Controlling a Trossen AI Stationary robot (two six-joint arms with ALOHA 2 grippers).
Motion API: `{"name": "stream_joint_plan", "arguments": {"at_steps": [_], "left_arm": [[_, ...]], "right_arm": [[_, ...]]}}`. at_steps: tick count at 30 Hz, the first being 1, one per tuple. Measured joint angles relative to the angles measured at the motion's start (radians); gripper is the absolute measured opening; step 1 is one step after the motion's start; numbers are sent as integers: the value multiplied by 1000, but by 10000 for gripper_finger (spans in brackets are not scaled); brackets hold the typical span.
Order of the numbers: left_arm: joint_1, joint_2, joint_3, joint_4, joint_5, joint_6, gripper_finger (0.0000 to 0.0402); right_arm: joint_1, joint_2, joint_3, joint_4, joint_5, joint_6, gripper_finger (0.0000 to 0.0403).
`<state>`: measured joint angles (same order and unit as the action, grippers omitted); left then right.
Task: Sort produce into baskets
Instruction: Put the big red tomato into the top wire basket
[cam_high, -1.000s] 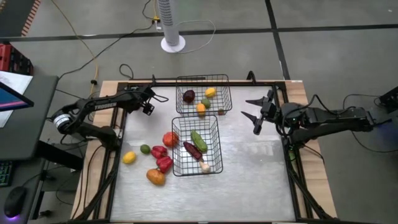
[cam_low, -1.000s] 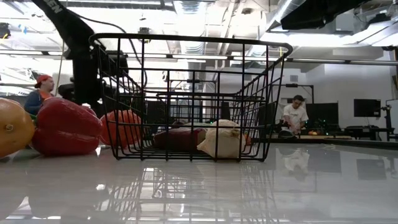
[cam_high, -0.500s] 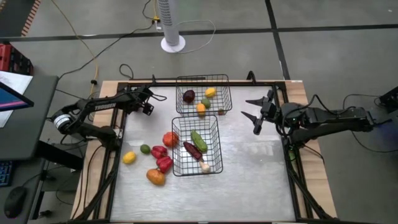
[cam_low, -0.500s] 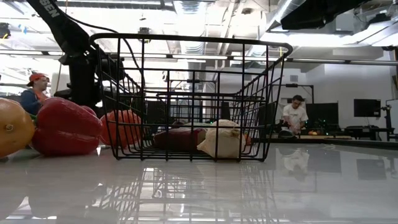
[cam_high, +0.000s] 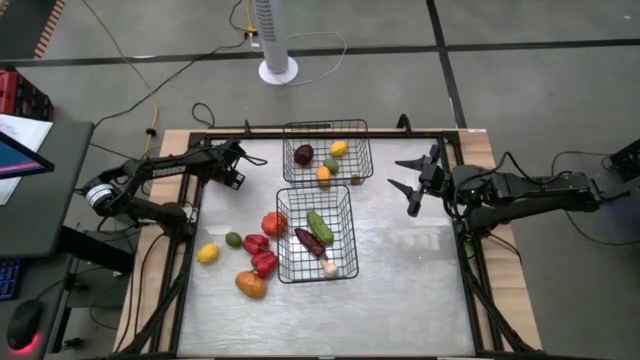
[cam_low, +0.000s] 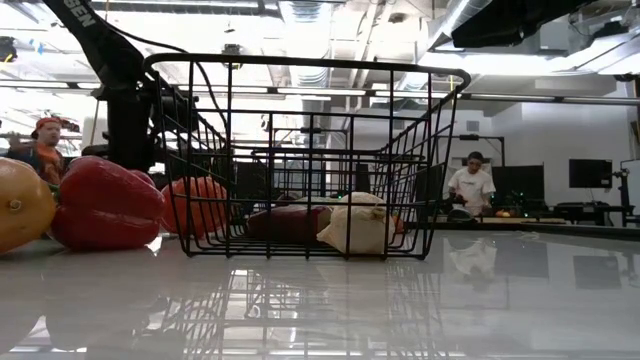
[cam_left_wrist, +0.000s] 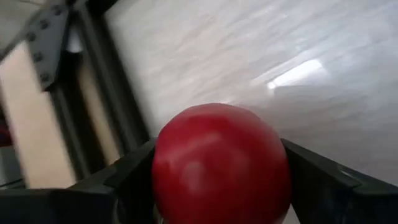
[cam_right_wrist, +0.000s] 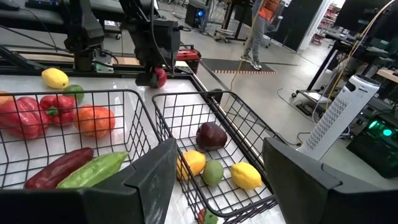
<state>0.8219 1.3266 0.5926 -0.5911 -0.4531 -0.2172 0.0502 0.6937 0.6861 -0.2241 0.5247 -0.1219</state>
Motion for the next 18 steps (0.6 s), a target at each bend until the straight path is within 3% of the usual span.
{"name": "stream_joint_plan", "arguments": {"at_steps": [6,11,18], "left_arm": [[-34,-28,69,11,167,11,273],[-96,-87,171,26,213,-1,274],[-259,-150,220,302,233,-29,274]], "right_arm": [[0,0,0,0,0,-2,265],[0,0,0,0,0,-6,265],[0,0,0,-1,0,-7,265]]}}
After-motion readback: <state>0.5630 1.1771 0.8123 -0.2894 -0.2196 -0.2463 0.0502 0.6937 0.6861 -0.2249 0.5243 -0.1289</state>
